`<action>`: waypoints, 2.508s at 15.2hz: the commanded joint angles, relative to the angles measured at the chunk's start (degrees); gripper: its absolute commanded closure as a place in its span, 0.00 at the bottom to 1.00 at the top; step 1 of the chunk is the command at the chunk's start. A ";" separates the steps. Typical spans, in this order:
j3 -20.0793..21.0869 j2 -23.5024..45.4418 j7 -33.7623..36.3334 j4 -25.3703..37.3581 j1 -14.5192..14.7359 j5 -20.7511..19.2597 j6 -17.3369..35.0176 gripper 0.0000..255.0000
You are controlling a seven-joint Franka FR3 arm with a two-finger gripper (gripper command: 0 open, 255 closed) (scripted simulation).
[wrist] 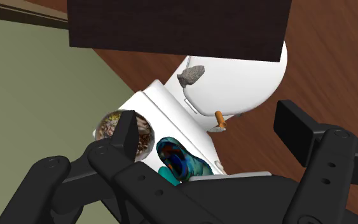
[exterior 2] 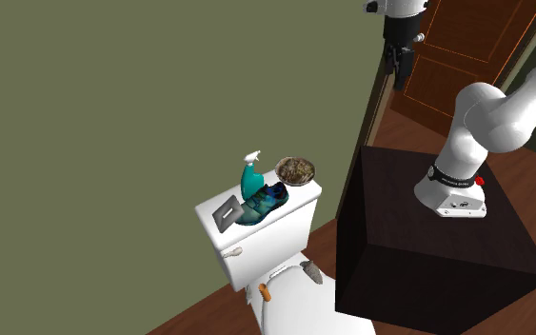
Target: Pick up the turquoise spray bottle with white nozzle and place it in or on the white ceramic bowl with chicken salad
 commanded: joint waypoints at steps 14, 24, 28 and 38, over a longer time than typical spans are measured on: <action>-4.58 22.34 -11.79 0.53 0.83 -2.85 23.97 0.00; -5.95 43.49 -20.39 10.39 1.39 -1.83 36.90 0.00; -5.74 52.15 -23.64 16.43 1.34 -0.99 40.13 0.00; -3.84 74.11 -30.35 37.02 0.72 0.28 43.03 0.00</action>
